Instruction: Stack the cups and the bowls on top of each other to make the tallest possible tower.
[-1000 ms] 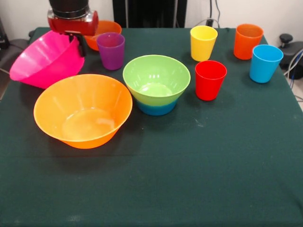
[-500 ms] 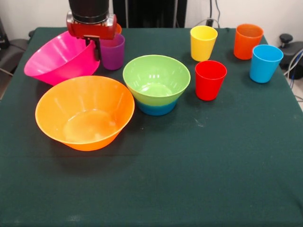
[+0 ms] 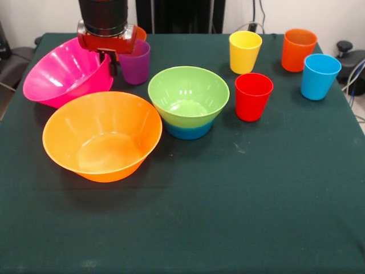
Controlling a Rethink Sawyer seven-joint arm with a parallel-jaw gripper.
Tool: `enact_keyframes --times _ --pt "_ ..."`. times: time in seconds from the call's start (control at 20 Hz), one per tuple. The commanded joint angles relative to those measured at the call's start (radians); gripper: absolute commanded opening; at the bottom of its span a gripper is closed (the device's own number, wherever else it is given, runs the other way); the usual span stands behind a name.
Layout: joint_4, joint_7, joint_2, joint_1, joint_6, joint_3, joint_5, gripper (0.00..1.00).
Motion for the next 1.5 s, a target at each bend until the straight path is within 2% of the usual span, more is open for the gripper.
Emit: enact_keyframes --times 0.05,0.4,0.85,1.5 --pt "-0.095 0.009 0.059 0.027 -0.023 -0.043 -0.033 0.00" --pt "-0.086 -0.042 0.074 -0.018 -0.025 -0.026 -0.012 0.00" --pt "-0.065 -0.066 0.038 -0.034 0.007 -0.018 0.000 0.00" --pt "-0.107 -0.082 0.066 -0.034 0.016 -0.010 -0.008 0.00"
